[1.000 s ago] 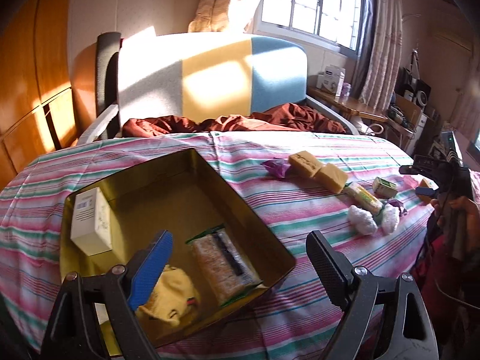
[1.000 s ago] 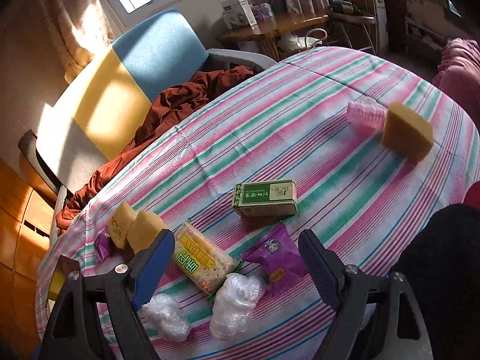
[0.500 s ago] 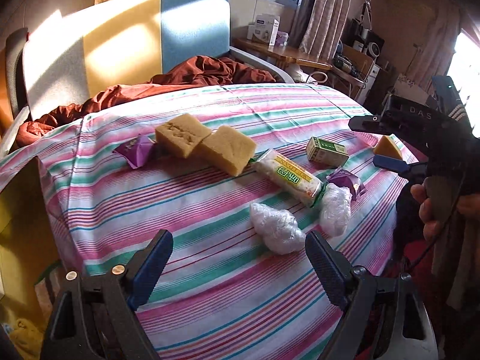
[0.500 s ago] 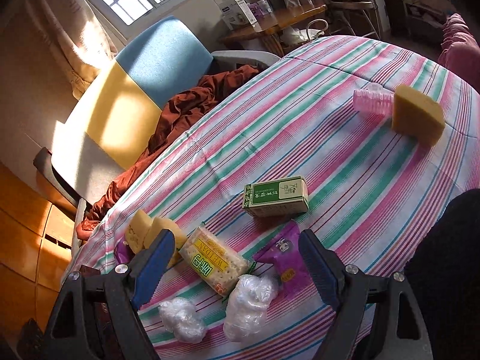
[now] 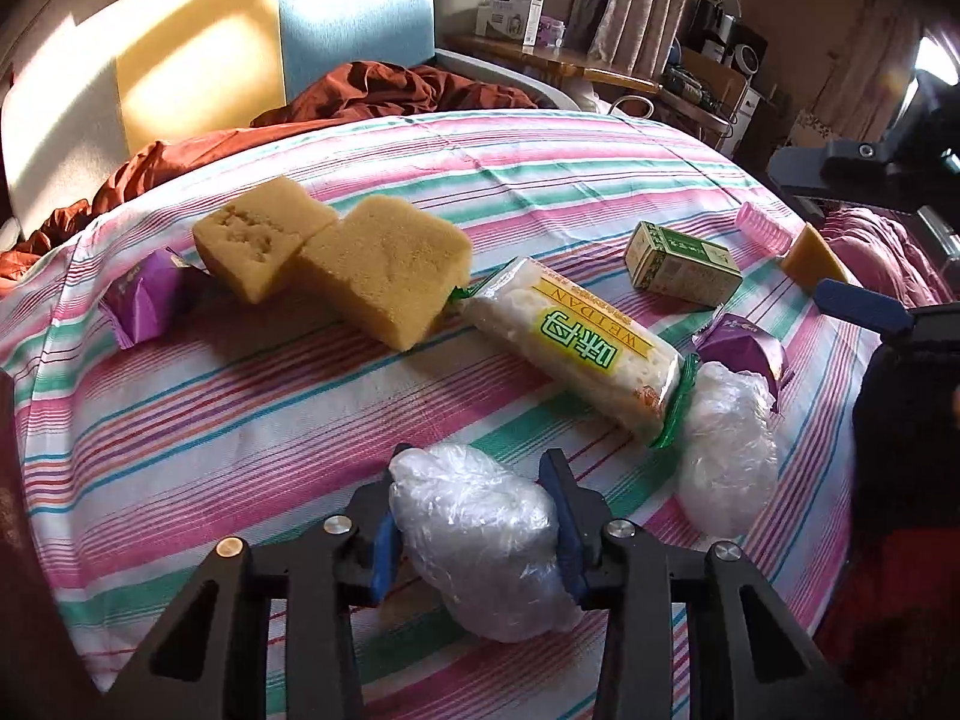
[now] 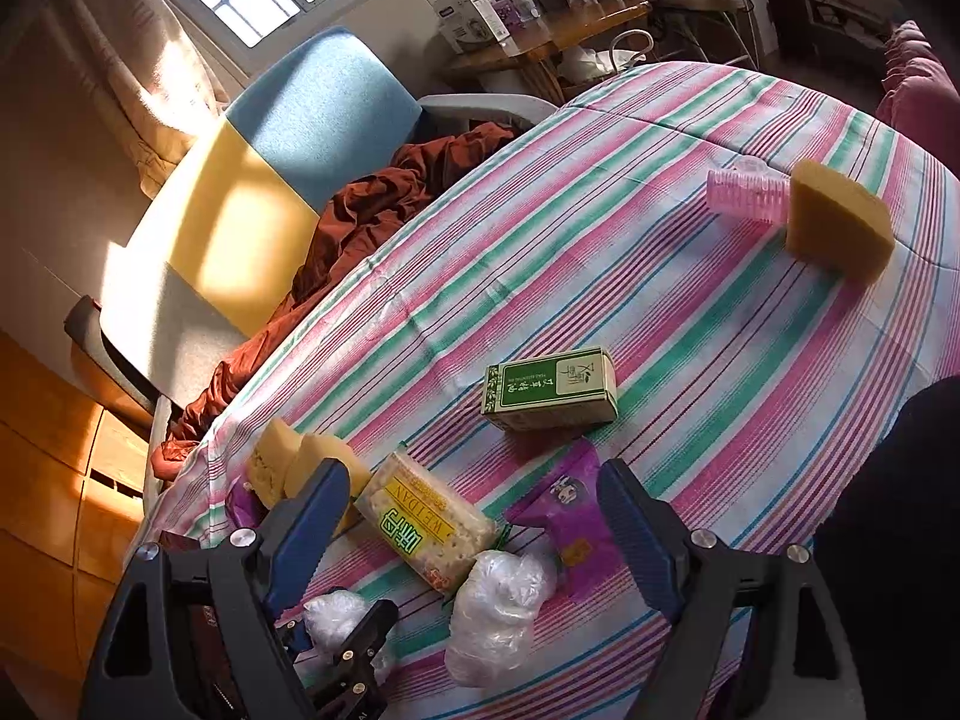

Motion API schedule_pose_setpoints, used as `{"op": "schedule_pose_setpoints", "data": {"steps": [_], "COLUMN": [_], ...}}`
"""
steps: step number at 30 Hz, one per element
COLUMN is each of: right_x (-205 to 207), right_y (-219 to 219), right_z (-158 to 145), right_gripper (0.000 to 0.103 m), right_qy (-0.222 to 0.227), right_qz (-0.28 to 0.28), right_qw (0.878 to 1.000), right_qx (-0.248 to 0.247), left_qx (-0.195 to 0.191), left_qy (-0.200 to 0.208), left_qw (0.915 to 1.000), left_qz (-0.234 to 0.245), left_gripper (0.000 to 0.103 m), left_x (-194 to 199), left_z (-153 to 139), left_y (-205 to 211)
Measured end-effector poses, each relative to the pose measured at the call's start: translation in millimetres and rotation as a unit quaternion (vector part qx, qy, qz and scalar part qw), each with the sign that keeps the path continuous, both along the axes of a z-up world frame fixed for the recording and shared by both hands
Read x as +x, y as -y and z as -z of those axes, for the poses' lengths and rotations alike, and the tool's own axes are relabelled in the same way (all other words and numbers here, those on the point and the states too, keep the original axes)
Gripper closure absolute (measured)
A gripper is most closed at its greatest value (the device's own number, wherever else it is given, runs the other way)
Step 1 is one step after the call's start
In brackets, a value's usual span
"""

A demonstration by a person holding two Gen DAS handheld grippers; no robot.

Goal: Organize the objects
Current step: 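Grasp the green box with the right tool while the left tool holds the bag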

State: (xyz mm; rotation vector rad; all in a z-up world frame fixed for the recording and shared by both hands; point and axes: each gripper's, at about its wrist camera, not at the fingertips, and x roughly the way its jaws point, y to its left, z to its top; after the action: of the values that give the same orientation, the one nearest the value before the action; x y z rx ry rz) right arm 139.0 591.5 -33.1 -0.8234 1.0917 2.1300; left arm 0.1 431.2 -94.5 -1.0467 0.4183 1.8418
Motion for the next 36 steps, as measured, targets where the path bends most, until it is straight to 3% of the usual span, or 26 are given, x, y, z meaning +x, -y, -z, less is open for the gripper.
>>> {"op": "schedule_pose_setpoints", "data": {"steps": [6, 10, 18, 21, 24, 33, 34, 35, 36], "right_x": [0, -3, -23, -35, -49, -86, -87, -87, -87], "right_y": [-1, -2, -7, -17, -38, -66, -68, -70, -71], "right_z": [2, 4, 14, 9, 9, 55, 57, 59, 64], "right_gripper": [0.017, 0.017, 0.017, 0.017, 0.005, 0.004, 0.004, 0.011, 0.029], "right_qy": [0.011, 0.029, 0.092, 0.119, 0.133, 0.228, 0.23, 0.228, 0.234], "right_qz": [0.007, 0.008, -0.019, -0.005, 0.016, 0.021, 0.024, 0.021, 0.017], "right_qw": [1.0, 1.0, 0.996, 0.992, 0.99, 0.973, 0.972, 0.973, 0.972], "right_qx": [0.001, 0.002, -0.005, 0.032, 0.039, 0.031, 0.031, 0.025, 0.015], "left_qx": [0.019, 0.033, 0.045, 0.048, 0.05, 0.06, 0.06, 0.06, 0.06], "left_qy": [-0.022, -0.063, -0.062, -0.056, -0.054, -0.042, -0.042, -0.042, -0.041], "left_qw": [0.9996, 0.9974, 0.9971, 0.9972, 0.9973, 0.9973, 0.9973, 0.9973, 0.9973], "left_qz": [-0.002, 0.0, 0.003, 0.003, 0.003, 0.004, 0.004, 0.004, 0.004], "left_gripper": [0.065, 0.064, 0.064, 0.064, 0.064, 0.062, 0.062, 0.062, 0.062], "left_x": [10, 27, 28, 26, 25, 23, 23, 23, 23], "left_z": [1, 6, 9, 10, 10, 11, 11, 11, 11], "left_y": [40, 64, 68, 70, 70, 72, 72, 72, 72]}}
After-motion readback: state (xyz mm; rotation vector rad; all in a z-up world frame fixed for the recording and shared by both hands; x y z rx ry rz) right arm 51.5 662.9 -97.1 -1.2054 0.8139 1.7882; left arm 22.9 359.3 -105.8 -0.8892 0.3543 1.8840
